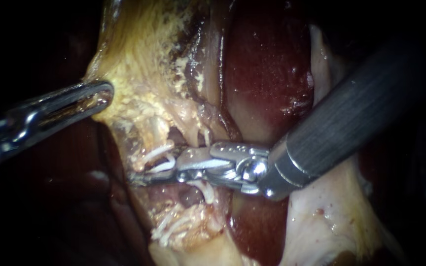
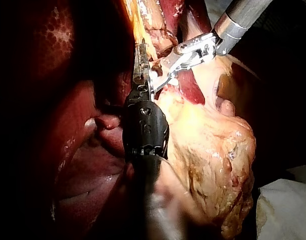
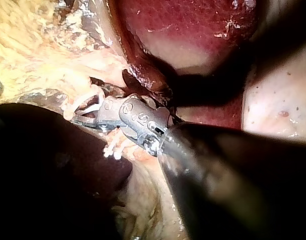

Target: Clipping second clip right tube

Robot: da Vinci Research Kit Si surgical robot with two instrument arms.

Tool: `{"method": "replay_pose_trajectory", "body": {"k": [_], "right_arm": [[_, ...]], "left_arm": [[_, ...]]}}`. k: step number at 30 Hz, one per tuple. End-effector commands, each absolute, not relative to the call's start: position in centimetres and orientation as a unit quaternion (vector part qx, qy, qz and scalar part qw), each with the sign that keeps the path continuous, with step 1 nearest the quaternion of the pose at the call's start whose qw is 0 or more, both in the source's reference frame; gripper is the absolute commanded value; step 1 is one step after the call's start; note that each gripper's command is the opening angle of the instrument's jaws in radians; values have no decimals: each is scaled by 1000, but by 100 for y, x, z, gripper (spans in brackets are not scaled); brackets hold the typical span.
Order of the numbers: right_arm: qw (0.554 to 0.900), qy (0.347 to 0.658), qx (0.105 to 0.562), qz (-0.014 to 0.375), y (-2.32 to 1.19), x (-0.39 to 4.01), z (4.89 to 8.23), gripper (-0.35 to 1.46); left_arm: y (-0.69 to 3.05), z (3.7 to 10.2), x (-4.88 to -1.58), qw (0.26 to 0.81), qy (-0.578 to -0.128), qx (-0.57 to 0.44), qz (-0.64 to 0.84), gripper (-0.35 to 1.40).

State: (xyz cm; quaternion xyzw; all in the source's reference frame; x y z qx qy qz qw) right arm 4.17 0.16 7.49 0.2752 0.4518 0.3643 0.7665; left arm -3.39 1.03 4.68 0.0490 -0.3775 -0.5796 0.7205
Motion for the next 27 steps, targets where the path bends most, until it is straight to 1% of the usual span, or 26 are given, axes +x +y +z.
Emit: {"method": "replay_pose_trajectory", "body": {"k": [1,13,15,18,27], "right_arm": [[766,452,275,364,16,417,748,55],[767,452,276,363,15,413,748,59],[769,454,274,358,14,409,748,60],[771,457,274,349,11,397,744,60],[768,462,284,342,8,353,723,60]], "left_arm": [[103,468,-338,720,-377,49,-580,-35],[103,468,-338,721,-377,49,-580,-35],[103,468,-338,721,-377,49,-580,-35],[102,468,-338,721,-377,49,-580,-35],[103,469,-337,721,-378,49,-579,-35]]}}
